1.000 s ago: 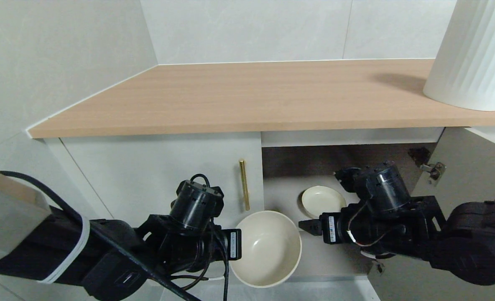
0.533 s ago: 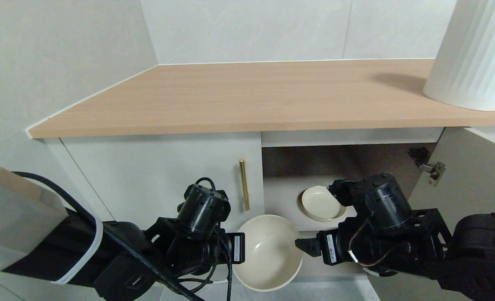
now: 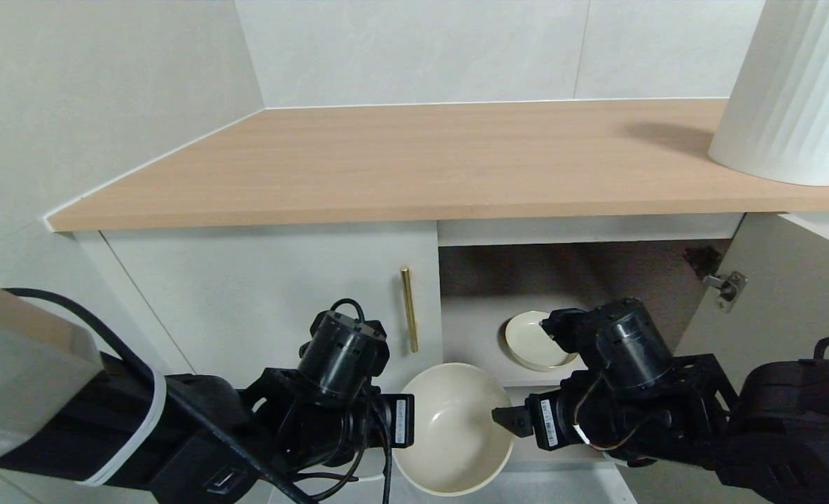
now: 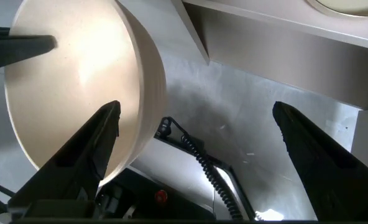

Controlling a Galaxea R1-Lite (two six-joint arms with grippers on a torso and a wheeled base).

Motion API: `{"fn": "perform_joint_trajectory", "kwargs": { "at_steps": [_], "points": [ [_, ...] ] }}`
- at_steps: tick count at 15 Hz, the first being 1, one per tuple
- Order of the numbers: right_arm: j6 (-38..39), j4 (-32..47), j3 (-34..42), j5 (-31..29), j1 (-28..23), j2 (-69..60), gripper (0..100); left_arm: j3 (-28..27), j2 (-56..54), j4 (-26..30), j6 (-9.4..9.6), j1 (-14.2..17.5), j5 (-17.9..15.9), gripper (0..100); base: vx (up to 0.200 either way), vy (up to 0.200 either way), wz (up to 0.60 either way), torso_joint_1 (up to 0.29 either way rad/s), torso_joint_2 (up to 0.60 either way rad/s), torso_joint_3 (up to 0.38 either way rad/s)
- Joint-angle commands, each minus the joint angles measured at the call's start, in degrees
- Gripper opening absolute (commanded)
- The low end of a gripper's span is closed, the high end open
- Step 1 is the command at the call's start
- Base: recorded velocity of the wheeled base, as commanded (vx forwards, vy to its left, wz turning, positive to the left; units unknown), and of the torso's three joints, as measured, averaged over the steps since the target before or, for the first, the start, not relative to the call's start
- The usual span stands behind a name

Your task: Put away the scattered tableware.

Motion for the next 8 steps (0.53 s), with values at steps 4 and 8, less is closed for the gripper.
{"fn": "perform_joint_trajectory", "kwargs": {
  "at_steps": [4, 8],
  "points": [
    [0.0, -0.2, 0.0, 0.0, -0.1, 0.9, 0, 0.0, 0.2, -0.1, -0.12, -0.3, 0.0, 0, 0.000, 0.000, 0.00, 0.000, 0.00, 0.000],
    [0.0, -0.2, 0.0, -0.1, -0.2, 1.1, 0, 0.0, 0.1, -0.1, -0.12, -0.3, 0.0, 0, 0.000, 0.000, 0.00, 0.000, 0.00, 0.000]
  ]
}}
